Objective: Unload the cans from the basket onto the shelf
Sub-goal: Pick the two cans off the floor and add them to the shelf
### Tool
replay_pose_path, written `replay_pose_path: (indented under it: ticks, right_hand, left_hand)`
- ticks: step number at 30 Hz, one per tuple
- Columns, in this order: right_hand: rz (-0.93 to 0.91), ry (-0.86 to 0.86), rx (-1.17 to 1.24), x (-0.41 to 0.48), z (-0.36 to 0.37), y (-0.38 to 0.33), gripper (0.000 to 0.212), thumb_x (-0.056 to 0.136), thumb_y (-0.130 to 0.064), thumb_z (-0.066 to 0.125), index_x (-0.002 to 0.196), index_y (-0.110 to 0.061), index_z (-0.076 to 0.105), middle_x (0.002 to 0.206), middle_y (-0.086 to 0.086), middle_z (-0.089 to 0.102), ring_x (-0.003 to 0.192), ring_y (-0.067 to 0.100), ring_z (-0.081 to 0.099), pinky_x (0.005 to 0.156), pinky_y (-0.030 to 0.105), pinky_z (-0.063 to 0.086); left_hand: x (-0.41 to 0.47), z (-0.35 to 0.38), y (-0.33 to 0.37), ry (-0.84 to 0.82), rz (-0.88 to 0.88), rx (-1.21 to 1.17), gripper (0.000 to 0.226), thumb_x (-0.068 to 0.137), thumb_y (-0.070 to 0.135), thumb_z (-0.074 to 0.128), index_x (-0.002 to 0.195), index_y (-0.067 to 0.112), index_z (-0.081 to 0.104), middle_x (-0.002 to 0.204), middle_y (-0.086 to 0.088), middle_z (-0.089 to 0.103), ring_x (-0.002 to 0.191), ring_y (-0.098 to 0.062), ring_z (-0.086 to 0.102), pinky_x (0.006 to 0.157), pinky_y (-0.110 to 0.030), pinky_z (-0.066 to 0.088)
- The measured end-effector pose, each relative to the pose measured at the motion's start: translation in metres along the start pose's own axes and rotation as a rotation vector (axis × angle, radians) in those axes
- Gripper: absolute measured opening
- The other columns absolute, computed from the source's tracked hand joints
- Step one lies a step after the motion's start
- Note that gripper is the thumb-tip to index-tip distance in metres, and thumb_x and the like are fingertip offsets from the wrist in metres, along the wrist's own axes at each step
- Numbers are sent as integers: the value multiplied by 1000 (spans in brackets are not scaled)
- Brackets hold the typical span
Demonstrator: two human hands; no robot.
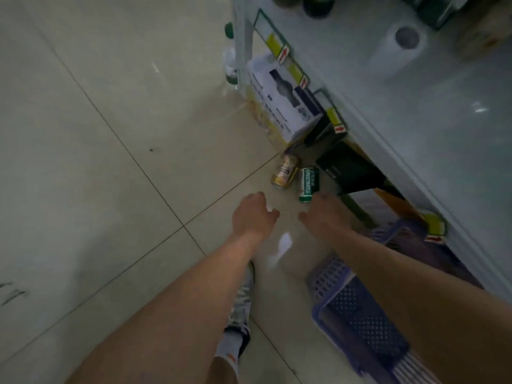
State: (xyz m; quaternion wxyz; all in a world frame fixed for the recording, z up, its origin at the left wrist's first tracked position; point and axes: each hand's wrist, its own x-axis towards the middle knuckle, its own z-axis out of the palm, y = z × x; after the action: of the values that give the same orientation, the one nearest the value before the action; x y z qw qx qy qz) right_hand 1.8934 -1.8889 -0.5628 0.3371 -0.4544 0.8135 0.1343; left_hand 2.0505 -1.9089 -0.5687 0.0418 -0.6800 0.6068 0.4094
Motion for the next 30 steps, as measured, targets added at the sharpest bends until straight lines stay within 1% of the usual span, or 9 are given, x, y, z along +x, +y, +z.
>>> replay_pose_path:
  ticks: [2, 4, 8, 11, 13, 19, 24, 27, 30]
  right_hand:
    - [74, -16, 54, 27, 20, -4, 66, 92, -36, 67, 145, -5, 44, 138, 17, 52, 118, 33, 58, 93, 39, 51]
    - [117, -23, 82, 49, 35, -3, 69, 91, -34, 68, 147, -3, 42, 140, 18, 51, 121, 34, 57, 97, 41, 52]
    - [166, 20, 56, 86, 58, 5, 80, 90, -35, 70, 150, 2, 33, 142, 22, 46, 125, 36, 52, 98, 41, 48]
    - [190, 61, 59, 109, 71, 8, 89, 89, -43, 71, 151, 3, 28, 143, 22, 43, 127, 36, 49, 98, 41, 46]
    - [210, 83, 75, 124, 78, 6, 92, 88, -49, 71, 151, 3, 27, 143, 22, 43, 127, 35, 49, 97, 40, 46]
    - [319, 164, 115, 158, 87, 4, 94, 85, -52, 73, 149, 3, 33, 141, 22, 48, 125, 35, 52, 94, 40, 47]
    - [342, 144, 145, 175, 81, 17, 90, 82, -46, 77, 147, 2, 38, 142, 22, 49, 126, 36, 53, 97, 41, 48]
    - [326, 110, 246, 177, 76, 23, 84, 84, -39, 78, 148, -1, 39, 144, 21, 49, 127, 36, 54, 99, 43, 51]
    - [306, 116, 370, 168, 70, 25, 82, 86, -36, 77, 150, -1, 39, 145, 22, 46, 128, 38, 53, 102, 45, 51]
  left_hand:
    - [25, 23, -8, -4, -34, -25, 37, 86, 43, 65, 109, 14, 61, 113, -6, 63, 104, -27, 62, 81, -36, 49]
    - [47, 43, -14, -9, -50, -29, 40, 86, 42, 66, 113, 13, 59, 118, -7, 61, 109, -28, 60, 84, -36, 47]
    - [82, 70, -14, 3, -11, -13, 55, 84, 40, 70, 126, 9, 52, 126, -11, 55, 116, -32, 55, 91, -42, 47]
    - [106, 84, -11, 49, 54, 7, 64, 81, 42, 73, 129, 7, 49, 127, -13, 52, 116, -35, 52, 93, -45, 44]
    - [124, 90, -6, 66, 81, -4, 64, 81, 44, 72, 128, 6, 50, 125, -14, 53, 115, -35, 50, 91, -44, 43]
    - [174, 95, 13, 47, 40, 37, 69, 78, 49, 75, 127, 6, 53, 127, -16, 54, 120, -36, 51, 96, -45, 42]
    - [191, 101, 18, 11, 66, 77, 68, 76, 51, 77, 124, 8, 56, 124, -15, 56, 115, -35, 55, 92, -41, 44]
    - [192, 101, 24, -25, 86, 38, 64, 77, 41, 79, 124, 4, 57, 124, -18, 59, 114, -35, 57, 88, -39, 47]
    - [183, 93, 22, -24, 71, -31, 57, 76, 35, 81, 118, 2, 61, 121, -20, 62, 110, -35, 59, 86, -38, 50]
